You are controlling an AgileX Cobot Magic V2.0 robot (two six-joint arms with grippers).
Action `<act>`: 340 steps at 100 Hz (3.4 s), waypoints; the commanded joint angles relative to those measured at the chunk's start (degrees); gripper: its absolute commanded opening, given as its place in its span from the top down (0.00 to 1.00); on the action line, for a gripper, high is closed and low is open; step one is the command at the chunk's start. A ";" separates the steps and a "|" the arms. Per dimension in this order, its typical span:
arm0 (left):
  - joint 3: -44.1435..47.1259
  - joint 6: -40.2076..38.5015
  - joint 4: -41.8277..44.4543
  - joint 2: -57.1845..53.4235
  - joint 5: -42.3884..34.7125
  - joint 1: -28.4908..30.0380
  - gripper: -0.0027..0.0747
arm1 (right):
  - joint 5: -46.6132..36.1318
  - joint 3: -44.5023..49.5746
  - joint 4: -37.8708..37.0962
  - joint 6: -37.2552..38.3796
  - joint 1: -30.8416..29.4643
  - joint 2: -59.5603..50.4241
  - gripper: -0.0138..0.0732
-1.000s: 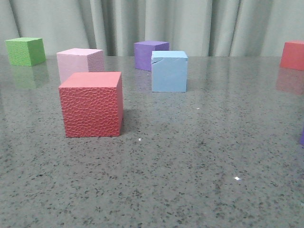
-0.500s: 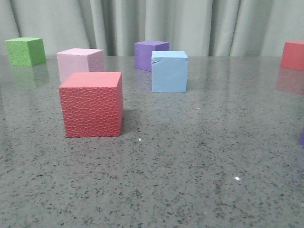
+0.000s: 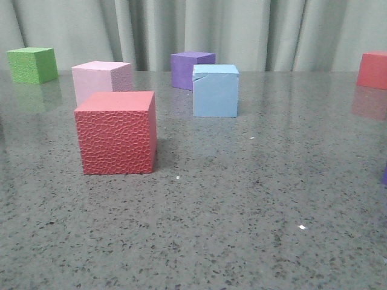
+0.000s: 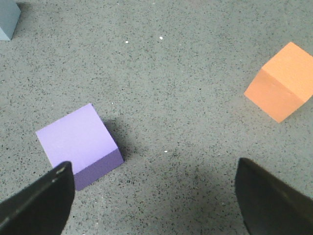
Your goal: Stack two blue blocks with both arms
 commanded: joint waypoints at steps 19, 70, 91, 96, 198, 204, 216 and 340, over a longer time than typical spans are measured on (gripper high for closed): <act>-8.12 8.27 -1.25 9.21 -2.41 -0.50 0.19 | -4.28 -1.32 -0.17 -0.55 -0.36 0.29 0.09; -17.48 23.69 -5.22 19.62 8.81 3.28 0.19 | -4.60 -1.27 -0.17 -0.55 -0.18 0.29 0.09; -17.46 23.97 -4.67 22.69 10.66 3.61 0.19 | -4.60 -1.27 -0.17 -0.55 -0.13 0.29 0.09; -17.46 23.97 -4.67 23.41 11.49 3.61 0.19 | -4.54 -1.27 -0.17 -0.55 -0.07 0.29 0.09; -17.46 26.39 1.10 28.90 12.86 3.61 0.19 | -4.29 -1.27 0.46 -0.55 -0.07 0.29 0.09; -17.46 26.42 1.10 29.33 12.62 3.61 0.19 | -4.29 -1.27 0.46 -0.55 -0.07 0.29 0.09; -17.46 26.53 1.55 29.99 12.32 3.61 0.19 | -4.29 -1.27 0.46 -0.55 -0.07 0.29 0.09; -17.46 26.53 0.52 35.54 10.25 3.71 0.19 | -4.17 -1.27 0.46 -0.55 -0.07 0.29 0.09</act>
